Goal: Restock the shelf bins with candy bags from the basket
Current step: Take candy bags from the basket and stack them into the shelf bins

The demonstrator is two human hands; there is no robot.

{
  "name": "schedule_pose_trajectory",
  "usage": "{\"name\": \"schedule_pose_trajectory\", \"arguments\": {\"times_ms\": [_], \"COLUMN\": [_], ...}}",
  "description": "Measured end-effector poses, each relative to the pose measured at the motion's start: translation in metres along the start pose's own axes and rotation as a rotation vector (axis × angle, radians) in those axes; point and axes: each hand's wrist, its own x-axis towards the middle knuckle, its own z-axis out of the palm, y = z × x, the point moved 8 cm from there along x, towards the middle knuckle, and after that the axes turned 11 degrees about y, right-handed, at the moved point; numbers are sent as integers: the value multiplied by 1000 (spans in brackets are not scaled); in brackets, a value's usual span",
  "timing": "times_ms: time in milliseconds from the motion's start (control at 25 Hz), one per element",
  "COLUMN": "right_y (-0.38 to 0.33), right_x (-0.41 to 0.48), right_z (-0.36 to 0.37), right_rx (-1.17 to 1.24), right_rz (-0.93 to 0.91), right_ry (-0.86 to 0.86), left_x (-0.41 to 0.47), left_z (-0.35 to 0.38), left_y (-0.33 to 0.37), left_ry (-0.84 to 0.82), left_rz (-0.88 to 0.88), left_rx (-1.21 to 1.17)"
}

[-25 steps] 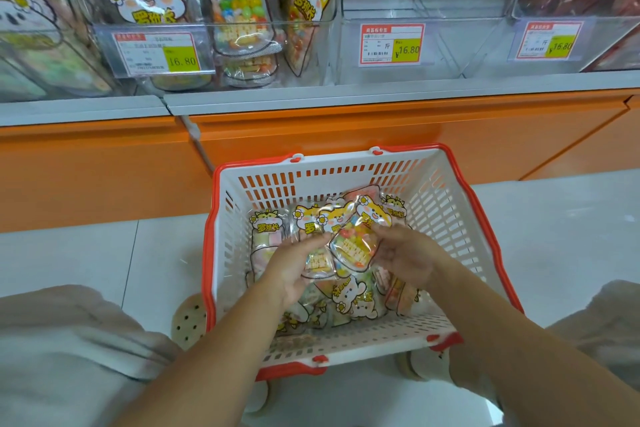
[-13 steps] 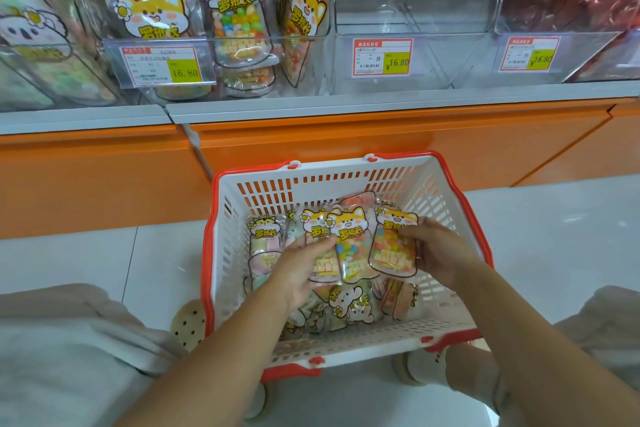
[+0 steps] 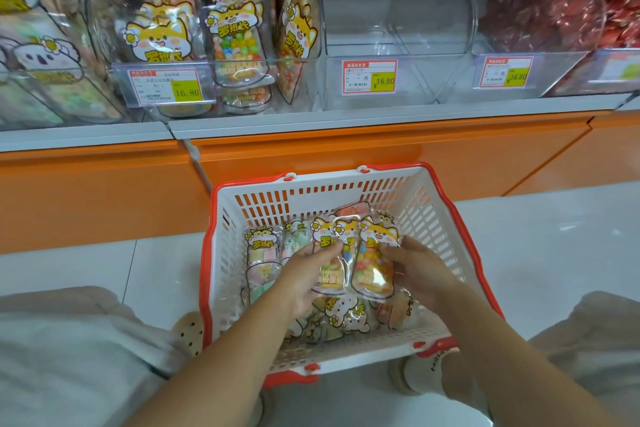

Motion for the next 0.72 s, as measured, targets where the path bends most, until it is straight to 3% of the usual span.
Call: {"name": "schedule_pose_trajectory", "arguments": {"times_ms": [280, 360, 480, 560, 720], "right_y": [-9, -7, -15, -35, -88], "right_x": [-10, -15, -36, -54, -76], "right_z": [34, 48, 90, 113, 147], "right_rx": [-128, -3, 193, 260, 242], "right_rz": [-251, -115, 51, 37, -117], "right_ry": [176, 102, -177, -286, -332], "left_x": [-22, -26, -34, -51, -100], "left_z": [-7, -14, -26, -32, -39], "left_y": [29, 43, 74, 102, 167], "left_ry": [-29, -2, 44, 108, 209], "left_rz": [75, 115, 242, 370, 665], "left_rx": [-3, -28, -33, 60, 301]}}
